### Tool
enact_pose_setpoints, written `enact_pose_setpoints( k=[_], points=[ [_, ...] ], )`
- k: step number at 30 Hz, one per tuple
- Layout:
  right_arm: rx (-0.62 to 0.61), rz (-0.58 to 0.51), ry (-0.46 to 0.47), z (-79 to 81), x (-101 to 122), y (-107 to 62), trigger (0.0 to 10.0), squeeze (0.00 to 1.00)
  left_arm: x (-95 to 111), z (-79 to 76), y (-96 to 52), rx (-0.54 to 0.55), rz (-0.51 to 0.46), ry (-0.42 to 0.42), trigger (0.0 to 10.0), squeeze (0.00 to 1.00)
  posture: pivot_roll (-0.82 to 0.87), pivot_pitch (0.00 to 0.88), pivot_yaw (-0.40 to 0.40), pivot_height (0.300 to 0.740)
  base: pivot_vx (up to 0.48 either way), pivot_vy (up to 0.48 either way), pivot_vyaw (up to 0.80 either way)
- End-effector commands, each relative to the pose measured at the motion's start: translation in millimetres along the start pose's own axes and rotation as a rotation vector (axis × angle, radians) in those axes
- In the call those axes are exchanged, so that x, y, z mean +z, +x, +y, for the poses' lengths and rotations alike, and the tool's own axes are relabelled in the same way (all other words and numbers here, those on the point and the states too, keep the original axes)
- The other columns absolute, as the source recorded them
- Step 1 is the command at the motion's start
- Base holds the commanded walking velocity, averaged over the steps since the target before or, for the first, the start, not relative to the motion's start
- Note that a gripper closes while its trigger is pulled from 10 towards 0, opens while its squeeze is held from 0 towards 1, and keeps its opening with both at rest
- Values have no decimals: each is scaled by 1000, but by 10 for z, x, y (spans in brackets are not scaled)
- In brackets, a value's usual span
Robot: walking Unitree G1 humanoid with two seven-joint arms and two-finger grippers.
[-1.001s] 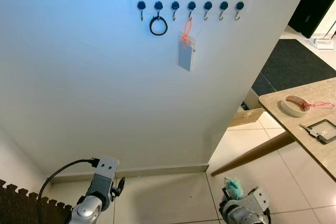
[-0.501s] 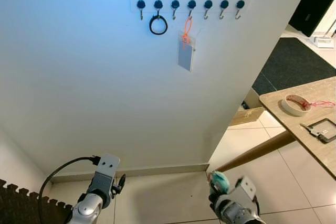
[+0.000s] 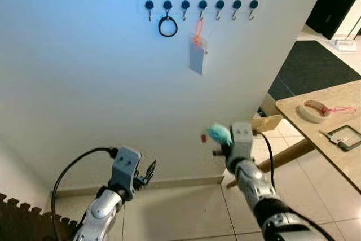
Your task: Hang keys on a hook
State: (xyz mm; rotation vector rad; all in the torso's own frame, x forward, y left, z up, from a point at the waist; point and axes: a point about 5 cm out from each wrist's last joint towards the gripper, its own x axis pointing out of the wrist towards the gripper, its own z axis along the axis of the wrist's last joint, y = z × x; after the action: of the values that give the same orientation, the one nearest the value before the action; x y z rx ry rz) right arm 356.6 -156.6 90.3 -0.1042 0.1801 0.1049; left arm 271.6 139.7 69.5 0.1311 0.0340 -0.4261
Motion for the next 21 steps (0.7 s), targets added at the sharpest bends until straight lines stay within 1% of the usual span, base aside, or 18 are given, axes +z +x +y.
enact_pose_setpoints(
  k=[1, 2, 3, 5, 6, 7, 8, 9, 12, 13, 14, 16, 17, 18, 19, 21],
  points=[
    [5, -48, -40, 5, 88, 10, 0, 0, 37, -42, 20, -6, -23, -11, 10000, 0, 37, 77, -40, 740, 0, 0, 0],
    [9, -110, -72, 18, 225, 35, 0, 0, 84, -37, 43, -2, -39, -12, 10000, 0, 37, 77, -41, 740, 0, 0, 0],
    [9, -110, -72, 18, 225, 35, 0, 0, 84, -37, 43, -2, -39, -12, 10000, 0, 37, 77, -41, 740, 0, 0, 0],
    [9, -299, -113, 57, 637, 65, 0, 0, 195, -25, 94, 5, -80, -19, 10000, 0, 37, 76, -42, 740, 0, 0, 0],
    [9, -299, -113, 57, 637, 65, 0, 0, 195, -25, 94, 5, -80, -19, 10000, 0, 37, 76, -42, 740, 0, 0, 0],
    [2, -375, -135, 69, 807, 62, 0, 0, 236, -23, 107, 4, -97, -22, 10000, 0, 38, 75, -42, 740, 0, 0, 0],
    [2, -375, -135, 69, 807, 62, 0, 0, 236, -23, 107, 4, -97, -22, 10000, 0, 38, 75, -42, 740, 0, 0, 0],
    [-22, -471, -162, 67, 1058, 63, 0, 0, 291, -26, 117, -6, -118, -25, 10000, 0, 36, 75, -40, 740, 0, 0, 0],
    [-37, -519, -164, 45, 1276, 101, 0, 0, 360, -57, 118, -38, -149, -42, 10000, 0, 33, 76, -39, 740, 0, 0, 0],
    [-37, -519, -164, 45, 1276, 101, 0, 0, 360, -57, 118, -38, -149, -42, 10000, 0, 33, 76, -39, 740, 0, 0, 0],
    [-38, -537, -161, 39, 1341, 109, 0, 0, 394, -72, 118, -51, -166, -49, 10000, 0, 34, 77, -40, 740, 0, 0, 0],
    [-16, -601, -168, 48, 1513, 112, 0, 0, 481, -104, 127, -78, -201, -65, 10000, 0, 38, 78, -43, 740, 0, 0, 0],
    [-8, -623, -170, 53, 1567, 110, 0, 0, 507, -113, 130, -85, -211, -66, 10000, 0, 38, 78, -43, 740, 0, 0, 0],
    [-8, -623, -170, 53, 1567, 110, 0, 0, 507, -113, 130, -85, -211, -66, 10000, 0, 38, 78, -43, 740, 0, 0, 0],
    [-23, -662, -202, 30, 1705, 111, 0, 0, 552, -125, 145, -95, -225, -55, 10000, 0, 41, 79, -49, 740, 0, 0, 0],
    [-23, -662, -202, 30, 1705, 111, 0, 0, 552, -125, 145, -95, -225, -55, 10000, 0, 41, 79, -49, 740, 0, 0, 0]
  ],
)
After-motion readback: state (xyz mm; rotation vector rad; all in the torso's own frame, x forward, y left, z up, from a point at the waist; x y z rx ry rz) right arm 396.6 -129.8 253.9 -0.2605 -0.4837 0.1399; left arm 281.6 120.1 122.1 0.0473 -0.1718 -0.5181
